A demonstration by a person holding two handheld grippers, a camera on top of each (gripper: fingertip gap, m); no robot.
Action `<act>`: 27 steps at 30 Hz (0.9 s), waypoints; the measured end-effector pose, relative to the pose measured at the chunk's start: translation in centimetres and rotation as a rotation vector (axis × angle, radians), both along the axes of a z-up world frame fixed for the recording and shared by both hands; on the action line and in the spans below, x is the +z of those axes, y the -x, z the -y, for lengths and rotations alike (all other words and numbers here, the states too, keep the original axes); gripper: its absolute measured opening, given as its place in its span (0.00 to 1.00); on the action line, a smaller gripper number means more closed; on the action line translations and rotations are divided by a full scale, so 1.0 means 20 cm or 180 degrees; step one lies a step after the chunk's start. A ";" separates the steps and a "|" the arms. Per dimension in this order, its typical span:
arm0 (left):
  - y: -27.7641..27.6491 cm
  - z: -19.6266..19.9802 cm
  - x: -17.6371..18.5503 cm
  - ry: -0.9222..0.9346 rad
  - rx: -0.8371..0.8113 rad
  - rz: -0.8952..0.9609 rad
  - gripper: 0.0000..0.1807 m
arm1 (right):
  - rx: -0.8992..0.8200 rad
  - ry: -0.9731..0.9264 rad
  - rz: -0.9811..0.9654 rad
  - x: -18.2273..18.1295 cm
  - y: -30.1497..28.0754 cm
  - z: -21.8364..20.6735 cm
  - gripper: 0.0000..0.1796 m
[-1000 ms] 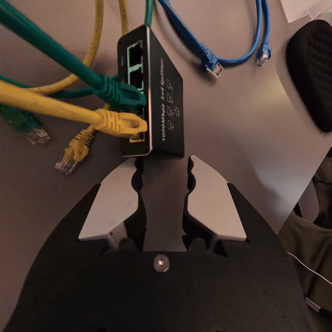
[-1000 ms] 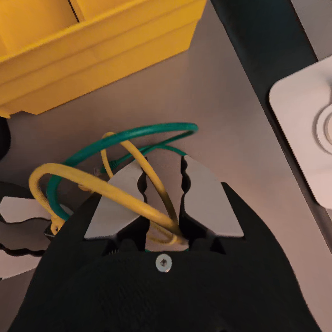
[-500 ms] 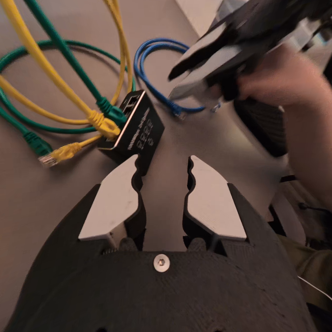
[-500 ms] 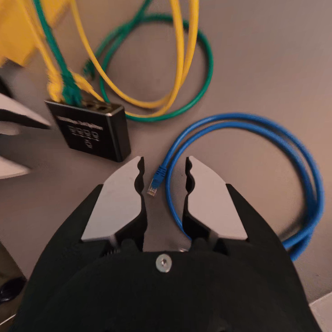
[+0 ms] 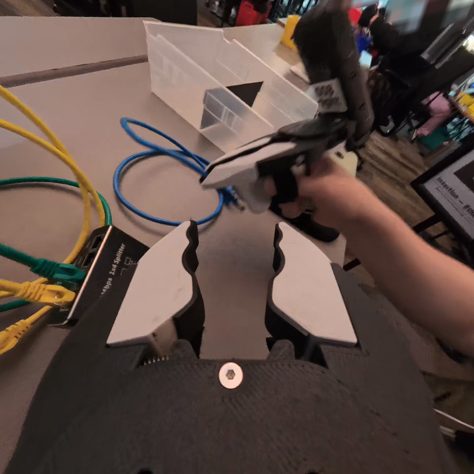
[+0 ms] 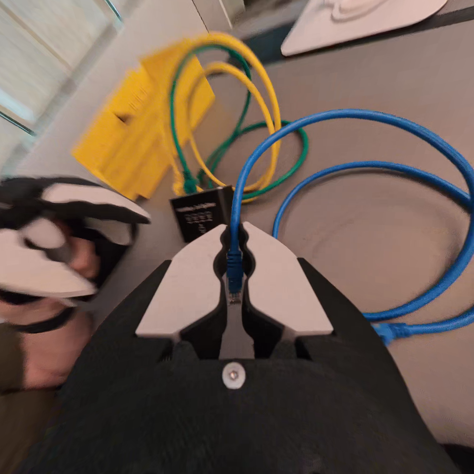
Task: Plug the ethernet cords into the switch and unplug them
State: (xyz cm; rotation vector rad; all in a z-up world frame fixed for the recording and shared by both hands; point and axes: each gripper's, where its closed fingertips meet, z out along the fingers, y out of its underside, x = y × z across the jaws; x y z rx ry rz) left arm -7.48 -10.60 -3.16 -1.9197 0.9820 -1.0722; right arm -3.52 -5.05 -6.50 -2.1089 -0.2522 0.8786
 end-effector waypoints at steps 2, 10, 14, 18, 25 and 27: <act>0.01 0.01 -0.05 -0.0209 0.0023 -0.0218 0.33 | -0.0057 -0.0060 -0.0518 0.11 -0.04 0.07 0.04; -0.05 0.07 0.06 -0.1001 -0.0014 -0.0488 0.45 | -0.0002 -0.0294 -0.2265 0.44 -0.10 0.32 0.03; -0.08 0.12 0.15 -0.1437 0.0023 -0.0335 0.46 | 0.0080 -0.0376 -0.2886 0.58 -0.14 0.40 0.03; -0.12 0.12 0.22 -0.2041 0.0178 -0.0353 0.47 | 0.0064 -0.0433 -0.3236 0.67 -0.16 0.41 0.03; -0.20 0.17 0.48 -0.2604 0.0030 -0.0372 0.46 | 0.0130 -0.0532 -0.3552 0.74 -0.15 0.40 0.03; -0.19 0.15 0.57 -0.2749 0.0081 -0.0441 0.49 | 0.0116 -0.0589 -0.3646 0.77 -0.17 0.41 0.03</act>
